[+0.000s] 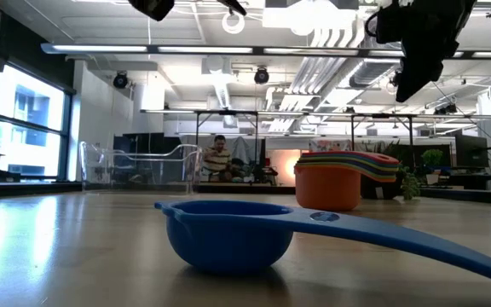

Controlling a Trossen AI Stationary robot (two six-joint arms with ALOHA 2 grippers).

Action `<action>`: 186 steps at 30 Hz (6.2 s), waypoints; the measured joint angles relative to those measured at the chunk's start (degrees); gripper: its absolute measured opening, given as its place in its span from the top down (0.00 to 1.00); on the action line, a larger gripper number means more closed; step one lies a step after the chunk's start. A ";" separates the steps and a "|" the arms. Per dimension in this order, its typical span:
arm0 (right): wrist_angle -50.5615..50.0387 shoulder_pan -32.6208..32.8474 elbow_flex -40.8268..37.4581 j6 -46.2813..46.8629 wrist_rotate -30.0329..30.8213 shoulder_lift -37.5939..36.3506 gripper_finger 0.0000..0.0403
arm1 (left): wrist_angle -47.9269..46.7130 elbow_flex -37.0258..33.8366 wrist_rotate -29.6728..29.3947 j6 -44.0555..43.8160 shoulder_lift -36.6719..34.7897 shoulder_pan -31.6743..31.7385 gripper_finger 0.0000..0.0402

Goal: Nest measuring cups in basket
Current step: Stack the blue measuring cup on top of the light red measuring cup

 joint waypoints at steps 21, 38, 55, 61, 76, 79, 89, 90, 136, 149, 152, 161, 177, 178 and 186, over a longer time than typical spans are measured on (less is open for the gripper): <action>-0.33 -0.54 0.00 -0.56 0.40 0.04 0.80 | 2.64 0.00 2.20 -0.07 12.04 -9.40 0.74; -0.33 -0.54 0.02 1.55 0.46 0.04 0.80 | 5.18 0.02 9.19 9.28 20.05 -9.34 0.74; -0.33 -0.54 0.02 1.55 2.69 0.04 0.80 | 4.77 -0.04 12.09 15.83 22.29 -9.40 0.74; -0.40 -0.54 0.02 1.54 2.77 0.04 0.80 | 6.36 0.06 13.28 15.88 23.73 -9.41 0.74; -0.48 -0.57 0.02 1.11 2.75 0.04 0.80 | 5.17 -0.02 13.86 18.83 24.82 -8.78 0.74; -0.51 -0.70 0.02 1.11 2.72 0.03 0.80 | 4.96 -0.01 14.80 19.19 25.53 -8.57 0.74; -0.53 -0.74 0.02 1.09 2.70 0.04 0.80 | 5.16 0.02 14.89 20.37 26.45 -8.47 0.76; -0.55 -0.74 0.02 1.09 2.69 0.02 0.80 | 5.23 0.02 14.91 20.57 26.44 -8.47 0.78; 2.64 -3.97 4.64 7.03 10.51 0.02 0.80 | -17.10 24.56 14.95 80.81 26.14 15.83 0.99; -6.51 -10.08 17.26 9.73 18.88 0.00 0.80 | -18.36 28.15 18.32 105.90 26.12 23.83 0.99; -6.34 -11.90 19.74 9.73 18.98 -0.02 0.80 | -17.65 28.15 18.50 110.04 26.12 24.81 0.99; -6.42 -16.27 21.91 10.61 18.97 0.00 0.80 | -12.68 28.15 21.90 113.27 26.45 27.46 0.99; -8.29 -17.75 21.35 12.20 17.34 1.34 0.80 | -7.90 28.17 25.02 111.95 29.46 23.41 0.99; -8.34 -17.75 21.35 12.20 16.81 1.43 0.80 | -8.23 28.15 25.48 111.59 29.60 23.40 0.99; -8.90 -17.69 21.33 12.17 15.28 2.40 0.80 | -7.66 28.23 25.67 110.12 31.99 23.10 0.99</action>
